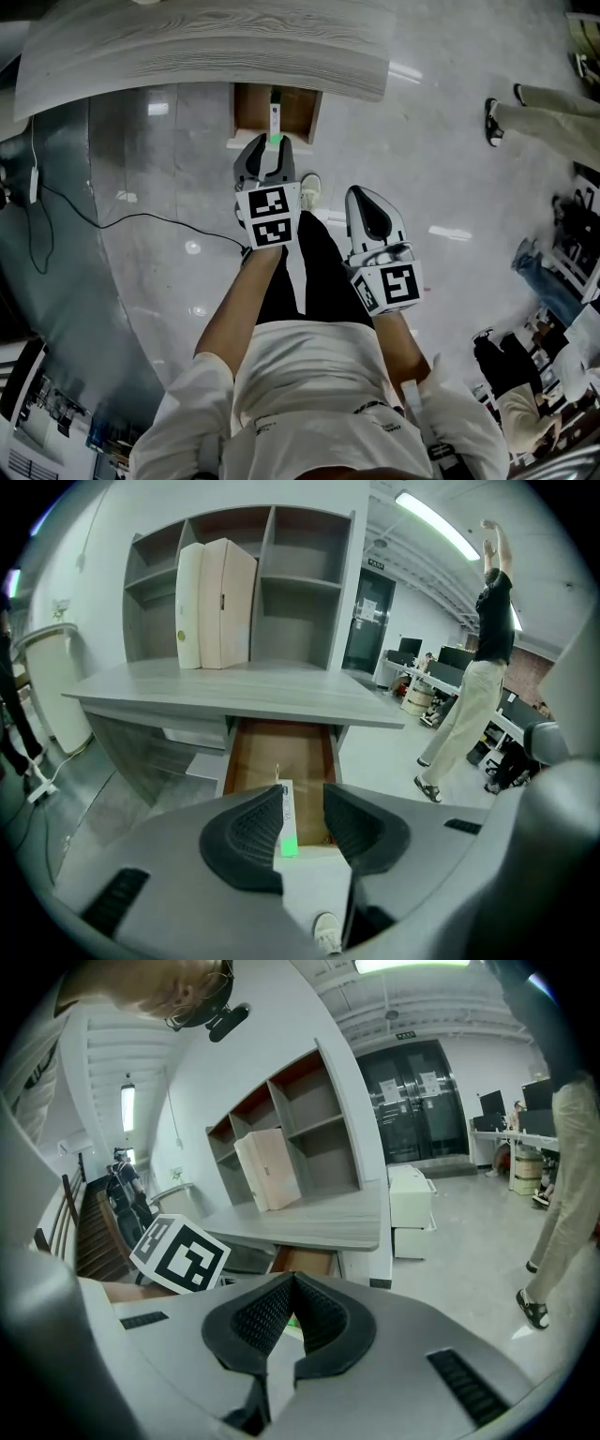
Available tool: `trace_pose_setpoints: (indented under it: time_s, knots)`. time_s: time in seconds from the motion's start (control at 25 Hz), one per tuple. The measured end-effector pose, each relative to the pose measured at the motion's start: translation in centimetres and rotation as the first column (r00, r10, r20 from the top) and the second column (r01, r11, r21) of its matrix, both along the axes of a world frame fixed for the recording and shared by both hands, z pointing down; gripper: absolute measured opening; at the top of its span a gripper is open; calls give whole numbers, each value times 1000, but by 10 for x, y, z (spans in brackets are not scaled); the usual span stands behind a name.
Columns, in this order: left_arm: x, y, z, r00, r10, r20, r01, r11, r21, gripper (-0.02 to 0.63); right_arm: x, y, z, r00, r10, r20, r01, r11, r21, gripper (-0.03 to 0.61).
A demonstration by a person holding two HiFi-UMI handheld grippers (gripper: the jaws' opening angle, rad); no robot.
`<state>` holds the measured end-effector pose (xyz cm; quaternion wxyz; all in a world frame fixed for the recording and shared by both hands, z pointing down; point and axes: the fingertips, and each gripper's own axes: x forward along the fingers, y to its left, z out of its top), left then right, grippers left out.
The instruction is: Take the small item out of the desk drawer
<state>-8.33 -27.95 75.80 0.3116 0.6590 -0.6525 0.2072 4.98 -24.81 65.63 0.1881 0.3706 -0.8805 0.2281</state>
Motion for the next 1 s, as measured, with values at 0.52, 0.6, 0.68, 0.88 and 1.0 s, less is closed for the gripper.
trace_pose_setpoints:
  time_s: [0.52,0.6,0.68,0.88,1.0]
  knots:
    - [-7,-14,76,999,-34,6,35,990,-140,158,4,1,17,999,-10,-44,10,1000,1,32]
    - [-7,-17,83,999,-31,10,32,988,-154,158,7,1,19,999,-6,-48,6,1000,-7,32]
    - [-7,-19,89,999,-34,8,34,985,-170,158,10,0,21,999,-2,-51,1,1000,-15,32]
    - [-7,-24,103,1000,-30,9,31,980,-199,158,13,-1,29,998,5,-61,-7,999,-33,32]
    - [-7,-25,111,1000,-29,3,29,975,-220,158,12,0,34,998,2,-62,-4,999,-39,32]
